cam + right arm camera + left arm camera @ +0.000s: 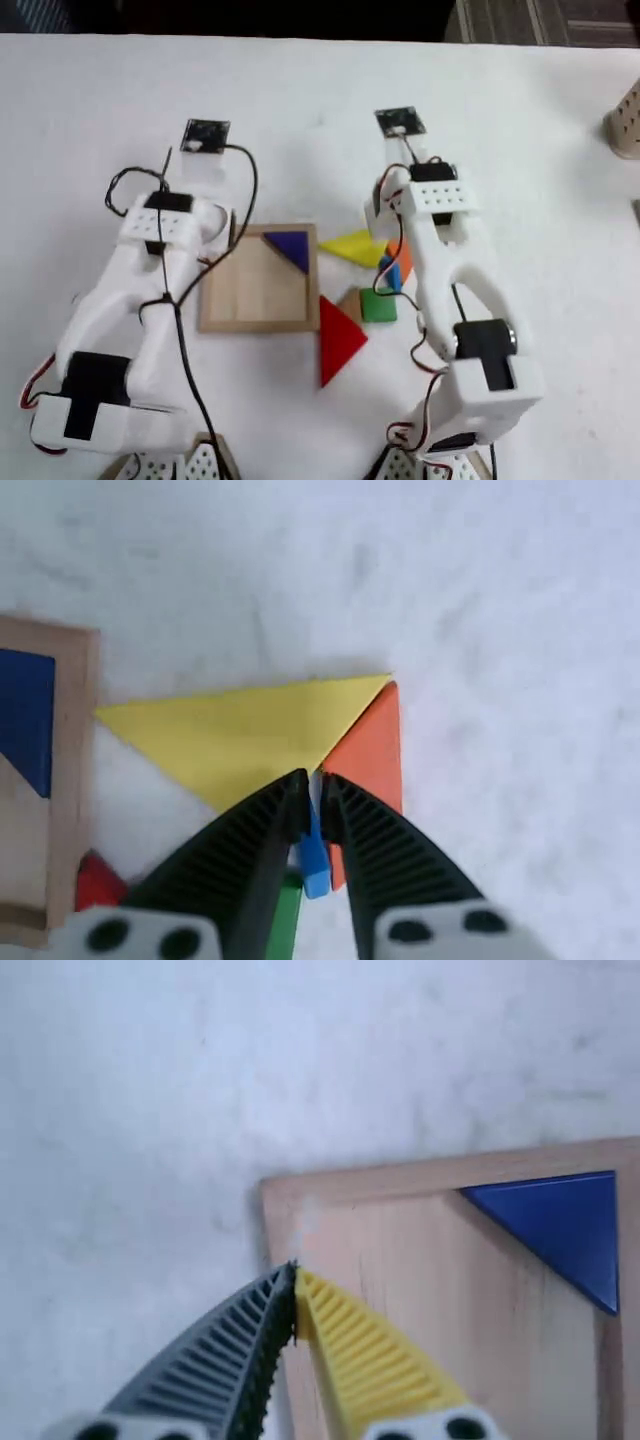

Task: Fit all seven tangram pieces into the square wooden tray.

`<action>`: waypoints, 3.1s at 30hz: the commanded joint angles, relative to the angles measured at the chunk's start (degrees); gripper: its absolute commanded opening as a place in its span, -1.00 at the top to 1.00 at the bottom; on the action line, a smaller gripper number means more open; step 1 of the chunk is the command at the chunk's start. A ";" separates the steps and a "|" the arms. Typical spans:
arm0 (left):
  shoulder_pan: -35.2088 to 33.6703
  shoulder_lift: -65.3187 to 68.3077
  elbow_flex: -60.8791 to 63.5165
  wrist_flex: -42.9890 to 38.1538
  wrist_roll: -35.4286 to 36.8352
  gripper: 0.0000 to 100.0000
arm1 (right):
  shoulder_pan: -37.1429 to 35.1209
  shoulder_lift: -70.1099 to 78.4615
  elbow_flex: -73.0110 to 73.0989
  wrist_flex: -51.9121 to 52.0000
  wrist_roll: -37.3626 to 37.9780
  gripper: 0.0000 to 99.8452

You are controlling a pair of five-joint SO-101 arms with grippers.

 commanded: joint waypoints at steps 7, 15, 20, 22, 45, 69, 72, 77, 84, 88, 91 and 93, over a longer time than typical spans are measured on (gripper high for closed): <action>0.31 -0.57 -0.53 -1.49 -0.26 0.95 | 5.05 2.86 -0.26 1.19 2.64 0.98; 0.22 -0.57 -0.53 -1.49 -0.26 0.95 | -0.66 1.36 4.57 3.47 2.73 0.96; 0.22 -0.48 -0.53 -1.49 -0.26 0.95 | -0.92 -6.81 10.02 1.80 2.73 0.96; 0.22 -0.48 -0.53 -1.49 -0.26 0.95 | -0.75 -8.66 12.57 -2.59 2.64 0.96; 0.22 -0.31 -0.44 -1.67 -0.26 0.95 | -0.13 -4.79 13.27 -12.18 11.69 0.72; -1.36 -0.40 -0.53 -1.67 -0.26 0.95 | 2.24 0.40 9.76 -8.22 18.73 0.96; -1.45 -0.31 -0.53 -1.76 -0.26 0.95 | 2.86 0.13 9.23 -8.22 14.59 0.97; -3.30 -0.66 -0.97 -1.76 -0.26 0.95 | 1.89 -5.76 8.09 -1.80 13.63 0.97; -4.35 -0.66 -0.97 -1.76 -0.26 0.95 | -6.11 -19.21 8.35 6.64 9.85 0.97; -4.35 -0.66 -1.05 -1.76 -0.26 0.95 | -15.16 -19.65 8.26 4.88 4.04 0.96; -5.41 -0.66 -1.05 -2.81 -0.18 0.95 | -21.14 -16.48 8.09 -0.92 2.37 0.96; -6.90 -0.66 -0.97 -4.22 1.32 0.95 | -24.31 -13.58 8.00 -4.70 1.76 0.96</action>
